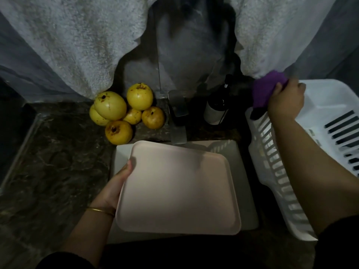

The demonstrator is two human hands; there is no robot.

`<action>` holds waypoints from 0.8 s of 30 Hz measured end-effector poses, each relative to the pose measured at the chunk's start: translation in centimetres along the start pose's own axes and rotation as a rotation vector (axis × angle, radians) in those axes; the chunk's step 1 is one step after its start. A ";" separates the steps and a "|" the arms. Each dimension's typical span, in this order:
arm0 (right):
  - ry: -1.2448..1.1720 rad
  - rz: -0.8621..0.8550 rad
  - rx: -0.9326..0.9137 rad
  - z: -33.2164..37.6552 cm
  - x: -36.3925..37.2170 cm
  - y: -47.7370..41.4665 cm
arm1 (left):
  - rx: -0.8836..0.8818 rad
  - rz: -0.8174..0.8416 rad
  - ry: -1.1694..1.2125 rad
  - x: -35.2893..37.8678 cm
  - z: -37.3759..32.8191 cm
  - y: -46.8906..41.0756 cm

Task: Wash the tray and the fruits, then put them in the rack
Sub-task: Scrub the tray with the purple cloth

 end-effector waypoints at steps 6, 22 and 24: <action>0.179 0.138 0.128 -0.3 0.1 0.1 | 0.019 -0.004 -0.006 0.0 0.2 -0.3; -0.271 -0.050 -0.415 1.7 0.4 10.4 | -0.042 0.019 0.074 -2.0 0.3 0.3; -0.279 0.134 -0.273 0.8 1.4 13.4 | -0.049 0.019 0.076 -2.3 0.4 0.5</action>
Point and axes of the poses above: each hand's wrist, its own y-axis away from the middle knuckle, its own x-axis out of the palm, z = x × y, the point moved 1 cm from there along -y, towards the middle knuckle, and after that the axes turned 1 degree about z, right-handed, at the moved point
